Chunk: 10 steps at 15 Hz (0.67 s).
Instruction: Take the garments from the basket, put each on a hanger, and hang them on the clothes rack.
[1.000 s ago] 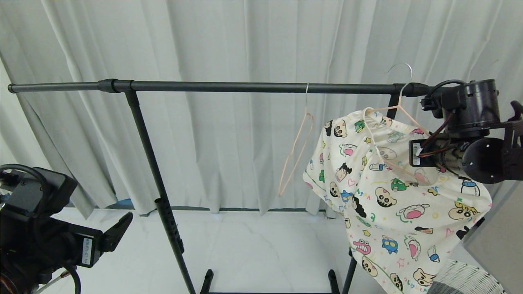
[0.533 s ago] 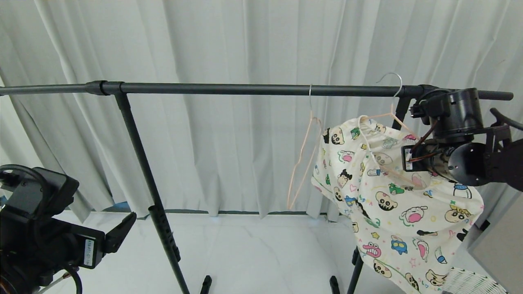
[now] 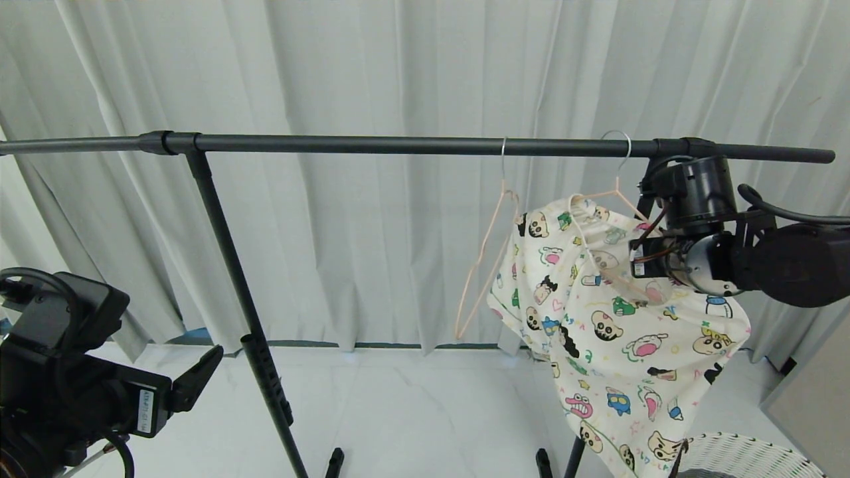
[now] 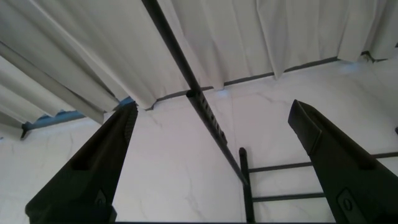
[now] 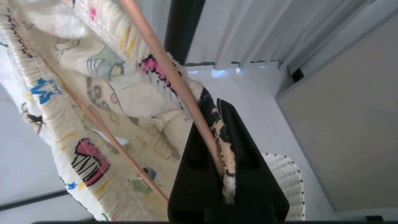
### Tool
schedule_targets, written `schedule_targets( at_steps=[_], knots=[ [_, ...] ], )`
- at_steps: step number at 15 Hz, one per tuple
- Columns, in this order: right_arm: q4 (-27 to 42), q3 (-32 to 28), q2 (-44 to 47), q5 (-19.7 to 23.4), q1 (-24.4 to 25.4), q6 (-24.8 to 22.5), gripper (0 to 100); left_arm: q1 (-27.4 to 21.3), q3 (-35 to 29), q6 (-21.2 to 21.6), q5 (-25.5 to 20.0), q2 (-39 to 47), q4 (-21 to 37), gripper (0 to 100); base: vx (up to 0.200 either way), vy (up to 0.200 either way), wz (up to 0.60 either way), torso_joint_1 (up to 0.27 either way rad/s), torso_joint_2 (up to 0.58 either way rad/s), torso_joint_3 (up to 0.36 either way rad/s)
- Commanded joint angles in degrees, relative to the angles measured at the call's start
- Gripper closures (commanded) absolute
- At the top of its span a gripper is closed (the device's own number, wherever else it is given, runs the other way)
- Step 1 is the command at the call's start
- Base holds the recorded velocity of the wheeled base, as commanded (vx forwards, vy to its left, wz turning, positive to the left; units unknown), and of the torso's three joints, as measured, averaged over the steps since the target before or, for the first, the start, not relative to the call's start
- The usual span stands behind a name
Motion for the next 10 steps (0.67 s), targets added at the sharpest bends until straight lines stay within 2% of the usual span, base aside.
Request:
schedule_targets(
  at_steps=[1, 2, 3, 6, 7, 9, 10],
  knots=[
    [0.12, -0.25, 0.76, -0.01, 0.04, 0.00, 100, 0.00, 0.00, 0.02, 0.03, -0.03, -0.03, 0, 0.000, 0.000, 0.00, 0.000, 0.00, 0.000],
    [0.21, -0.16, 0.76, -0.01, 0.04, 0.00, 100, 0.00, 0.00, 0.02, 0.03, -0.03, -0.03, 0, 0.000, 0.000, 0.00, 0.000, 0.00, 0.000],
    [0.21, -0.16, 0.41, -0.01, 0.04, 0.08, 0, 0.00, 0.00, -0.07, 0.03, -0.03, -0.03, 0, 0.000, 0.000, 0.00, 0.000, 0.00, 0.000],
    [1.53, 0.63, -4.69, 0.08, 0.04, 0.17, 0, 1.58, -0.27, -0.34, 0.21, -0.03, -0.11, 0, 0.000, 0.000, 0.00, 0.000, 0.00, 0.000],
    [4.78, 0.45, -8.99, 0.61, 0.31, 0.00, 0, 4.66, -0.18, -0.07, 0.21, 0.06, -0.11, 0, 0.000, 0.000, 0.00, 0.000, 0.00, 0.000],
    [10.58, -0.16, -14.88, 1.49, 1.45, -0.44, 0, 7.56, -0.35, 0.02, 0.29, -0.11, -0.20, 0, 0.000, 0.000, 0.00, 0.000, 0.00, 0.000],
    [15.68, 0.28, -20.33, 1.93, 1.54, -1.59, 0, 10.20, -0.79, 0.10, 0.82, -0.11, -0.38, 0, 0.000, 0.000, 0.00, 0.000, 0.00, 0.000]
  ],
)
